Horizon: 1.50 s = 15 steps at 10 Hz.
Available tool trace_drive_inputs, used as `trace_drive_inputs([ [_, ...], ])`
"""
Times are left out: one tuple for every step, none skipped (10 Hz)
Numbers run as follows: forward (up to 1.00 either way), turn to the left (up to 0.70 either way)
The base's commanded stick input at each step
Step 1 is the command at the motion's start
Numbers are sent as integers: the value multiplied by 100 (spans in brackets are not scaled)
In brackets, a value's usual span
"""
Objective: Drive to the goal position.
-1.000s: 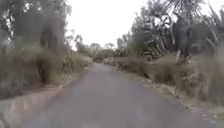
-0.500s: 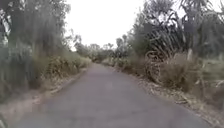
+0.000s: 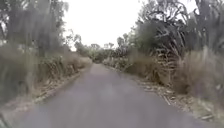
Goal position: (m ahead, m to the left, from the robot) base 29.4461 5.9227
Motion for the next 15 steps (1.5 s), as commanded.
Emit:
trace_drive_inputs([
  [100, 0],
  [100, 0],
  [100, 0],
  [100, 0],
  [100, 0],
  [100, 0],
  [100, 0],
  [100, 0],
  [100, 0],
  [100, 0],
  [100, 0],
  [100, 0],
  [100, 0],
  [100, 0],
  [100, 0],
])
